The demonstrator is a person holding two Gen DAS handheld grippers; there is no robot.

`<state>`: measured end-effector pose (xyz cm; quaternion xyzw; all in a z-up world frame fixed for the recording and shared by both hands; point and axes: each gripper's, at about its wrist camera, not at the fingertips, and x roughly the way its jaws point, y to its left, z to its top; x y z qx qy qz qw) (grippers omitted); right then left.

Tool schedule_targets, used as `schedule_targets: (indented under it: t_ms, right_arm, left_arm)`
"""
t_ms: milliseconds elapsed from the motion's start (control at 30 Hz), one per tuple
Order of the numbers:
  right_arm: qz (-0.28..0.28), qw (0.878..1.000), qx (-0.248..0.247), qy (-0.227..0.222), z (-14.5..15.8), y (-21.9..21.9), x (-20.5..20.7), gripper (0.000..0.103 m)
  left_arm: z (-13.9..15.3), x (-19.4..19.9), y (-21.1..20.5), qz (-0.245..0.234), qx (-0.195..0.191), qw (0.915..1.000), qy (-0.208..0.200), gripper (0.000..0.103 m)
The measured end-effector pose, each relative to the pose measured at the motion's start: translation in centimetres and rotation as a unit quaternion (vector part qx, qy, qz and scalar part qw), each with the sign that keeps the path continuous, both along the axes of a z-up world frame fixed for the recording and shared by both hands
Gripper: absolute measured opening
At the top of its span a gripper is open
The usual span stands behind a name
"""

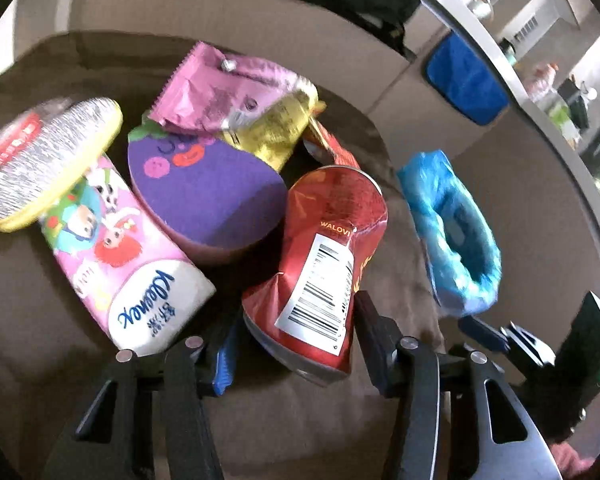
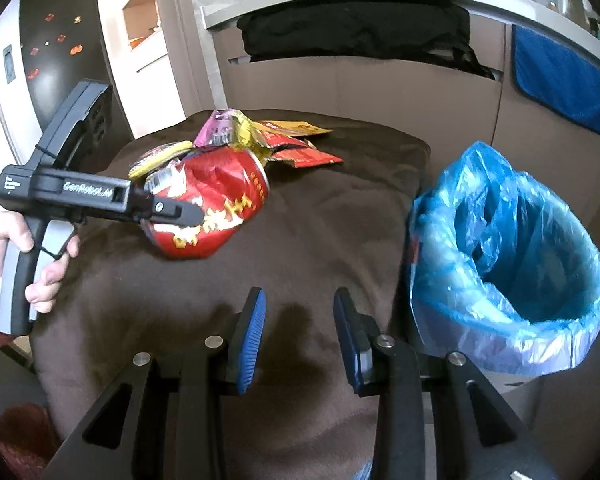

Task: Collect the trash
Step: 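Close the left tool around the red drink can, then grasp and lift the yellow snack wrapper with the right tool while the left tool holds the can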

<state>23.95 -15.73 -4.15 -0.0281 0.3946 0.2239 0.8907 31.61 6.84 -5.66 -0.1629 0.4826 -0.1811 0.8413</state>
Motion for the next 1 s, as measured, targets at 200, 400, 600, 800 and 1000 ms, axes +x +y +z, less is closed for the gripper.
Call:
schedule_targets:
  t_ms: [200, 400, 600, 800, 1000]
  right_arm:
    - [0.002, 1.0, 0.007, -0.01, 1.0, 0.3, 1.5, 0.033]
    - [0.016, 0.999, 0.018, -0.031, 3.2, 3.2, 5.8, 0.033]
    - [0.0, 0.999, 0.034, -0.023, 4.1, 6.4, 12.4, 0.033]
    - [-0.047, 0.996, 0.07, 0.026, 2.1, 7.6, 19.7, 0.032]
    - [-0.095, 0.987, 0.098, 0.082, -1.4, 7.5, 24.3, 0.03]
  left_arm:
    - [2.9, -2.8, 0.3, 0.023, 0.039, 0.9944, -0.096, 0.051]
    - [4.1, -4.9, 3.8, 0.068, 0.066, 0.9885, -0.118, 0.051]
    - [3.7, -5.2, 7.6, 0.099, 0.062, 0.9868, -0.113, 0.051]
    - [3.4, -3.9, 10.2, 0.104, 0.059, 0.9866, -0.111, 0.051]
    - [3.1, -2.4, 11.3, 0.083, 0.041, 0.9901, -0.105, 0.051]
